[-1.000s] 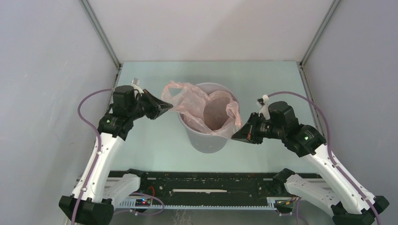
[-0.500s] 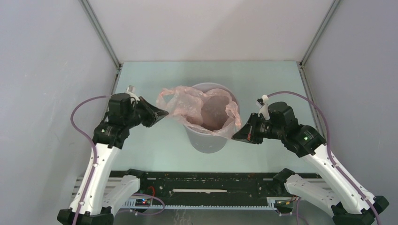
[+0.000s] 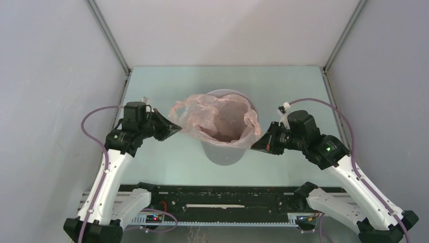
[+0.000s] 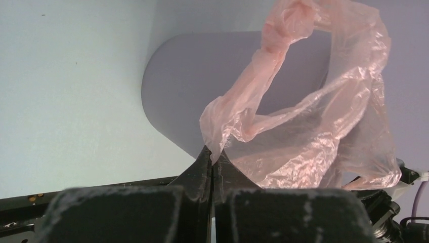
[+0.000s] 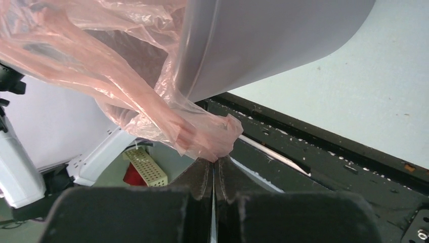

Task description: Put the trash bags into the trash bin

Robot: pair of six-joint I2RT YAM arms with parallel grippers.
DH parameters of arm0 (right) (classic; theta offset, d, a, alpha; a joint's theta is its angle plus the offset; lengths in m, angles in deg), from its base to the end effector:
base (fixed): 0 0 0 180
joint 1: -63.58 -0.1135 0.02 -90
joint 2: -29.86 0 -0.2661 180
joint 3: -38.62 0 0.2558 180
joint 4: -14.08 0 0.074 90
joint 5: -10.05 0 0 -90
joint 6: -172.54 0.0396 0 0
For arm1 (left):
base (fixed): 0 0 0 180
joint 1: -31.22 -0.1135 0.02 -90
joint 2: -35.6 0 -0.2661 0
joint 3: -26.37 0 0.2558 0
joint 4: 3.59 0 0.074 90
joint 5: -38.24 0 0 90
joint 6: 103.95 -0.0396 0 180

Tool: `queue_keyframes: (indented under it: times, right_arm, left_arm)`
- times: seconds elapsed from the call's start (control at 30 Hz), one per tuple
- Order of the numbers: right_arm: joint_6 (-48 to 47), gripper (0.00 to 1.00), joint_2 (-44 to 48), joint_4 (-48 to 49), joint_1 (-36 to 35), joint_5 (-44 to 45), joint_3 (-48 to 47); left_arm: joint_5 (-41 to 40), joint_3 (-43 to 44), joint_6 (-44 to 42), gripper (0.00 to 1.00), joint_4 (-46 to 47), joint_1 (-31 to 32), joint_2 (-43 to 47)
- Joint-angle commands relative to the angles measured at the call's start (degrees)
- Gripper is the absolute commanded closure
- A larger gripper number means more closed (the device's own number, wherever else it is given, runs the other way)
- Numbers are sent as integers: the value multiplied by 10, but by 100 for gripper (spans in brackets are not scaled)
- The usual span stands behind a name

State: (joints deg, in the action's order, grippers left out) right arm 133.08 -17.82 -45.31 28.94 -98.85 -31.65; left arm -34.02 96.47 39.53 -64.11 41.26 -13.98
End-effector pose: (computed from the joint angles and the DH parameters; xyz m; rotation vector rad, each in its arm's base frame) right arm 0.1295 0.1051 0.3417 0.1356 2.4366 1.1222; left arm 0.1679 -0.0420 0.3339 -0.7257 2.2935 -0.9072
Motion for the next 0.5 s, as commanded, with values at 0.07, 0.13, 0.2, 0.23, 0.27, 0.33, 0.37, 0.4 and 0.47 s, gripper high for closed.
queue_keyframes:
  times: [0.07, 0.13, 0.2, 0.23, 0.27, 0.33, 0.37, 0.4, 0.47]
  right_arm:
    - [-54, 100, 4, -26, 0, 60, 9]
    - [-77, 100, 4, -17, 0, 67, 16]
    - [-114, 92, 5, 16, -2, 58, 26]
    - [-138, 82, 6, 22, -4, 56, 30]
    - [-157, 78, 8, 21, -7, 61, 31]
    - [-182, 70, 15, 9, -10, 73, 28]
    - [-189, 67, 21, 1, -9, 78, 24]
    - [-193, 66, 28, -6, -10, 80, 18]
    - [-199, 64, 48, -16, -10, 83, 14]
  left_arm:
    - [8, -5, -3, 100, 51, -6, -53]
    - [19, -7, -3, 100, 65, -5, -71]
    - [45, -9, 1, 100, 71, -4, -93]
    - [54, -9, 4, 100, 71, -1, -100]
    - [55, -10, 6, 100, 72, 4, -105]
    - [47, -14, 7, 100, 73, 16, -100]
    - [44, -17, 6, 100, 76, 19, -96]
    - [43, -22, 6, 100, 77, 22, -93]
    - [44, -34, 1, 100, 73, 23, -89]
